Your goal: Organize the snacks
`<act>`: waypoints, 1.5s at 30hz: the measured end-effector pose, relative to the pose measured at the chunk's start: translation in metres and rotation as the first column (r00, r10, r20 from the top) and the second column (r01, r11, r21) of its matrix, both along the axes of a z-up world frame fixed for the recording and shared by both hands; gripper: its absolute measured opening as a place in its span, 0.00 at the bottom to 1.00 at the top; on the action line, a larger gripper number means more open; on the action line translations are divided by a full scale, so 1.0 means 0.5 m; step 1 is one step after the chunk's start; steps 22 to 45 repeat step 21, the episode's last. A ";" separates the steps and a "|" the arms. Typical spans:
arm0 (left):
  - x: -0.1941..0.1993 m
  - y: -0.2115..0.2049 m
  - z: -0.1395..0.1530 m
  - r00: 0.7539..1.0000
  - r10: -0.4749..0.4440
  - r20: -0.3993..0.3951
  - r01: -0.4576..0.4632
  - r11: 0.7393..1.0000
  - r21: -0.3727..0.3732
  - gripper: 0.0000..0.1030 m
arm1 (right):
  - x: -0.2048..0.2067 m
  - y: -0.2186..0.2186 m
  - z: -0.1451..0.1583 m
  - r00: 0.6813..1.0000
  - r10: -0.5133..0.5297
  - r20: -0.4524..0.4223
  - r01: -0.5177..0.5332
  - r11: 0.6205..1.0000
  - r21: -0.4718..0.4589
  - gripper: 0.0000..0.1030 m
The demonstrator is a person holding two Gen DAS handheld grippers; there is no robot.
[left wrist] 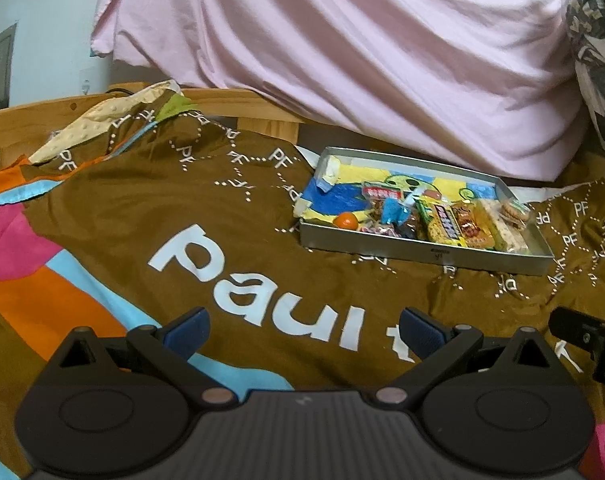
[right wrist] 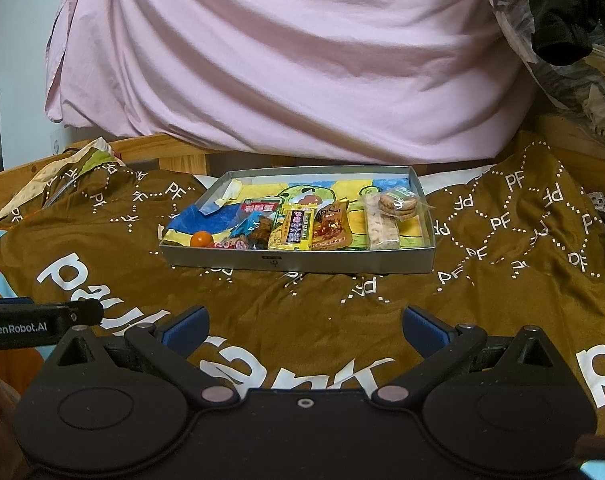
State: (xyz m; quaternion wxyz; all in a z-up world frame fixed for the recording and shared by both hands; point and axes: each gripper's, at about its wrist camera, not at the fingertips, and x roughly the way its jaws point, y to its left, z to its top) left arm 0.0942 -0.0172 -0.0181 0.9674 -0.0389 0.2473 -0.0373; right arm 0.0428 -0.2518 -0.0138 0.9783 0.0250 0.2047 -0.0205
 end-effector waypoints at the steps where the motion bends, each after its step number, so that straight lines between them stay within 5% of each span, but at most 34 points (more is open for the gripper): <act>1: 0.001 0.000 0.001 1.000 0.001 0.001 -0.001 1.000 0.002 1.00 | 0.000 0.000 0.000 1.000 0.000 0.000 0.000 1.000 0.000 0.99; 45: -0.005 -0.011 -0.004 1.000 -0.008 0.017 0.007 0.999 0.040 1.00 | 0.002 0.001 -0.001 1.000 0.005 -0.006 -0.005 1.000 -0.003 0.99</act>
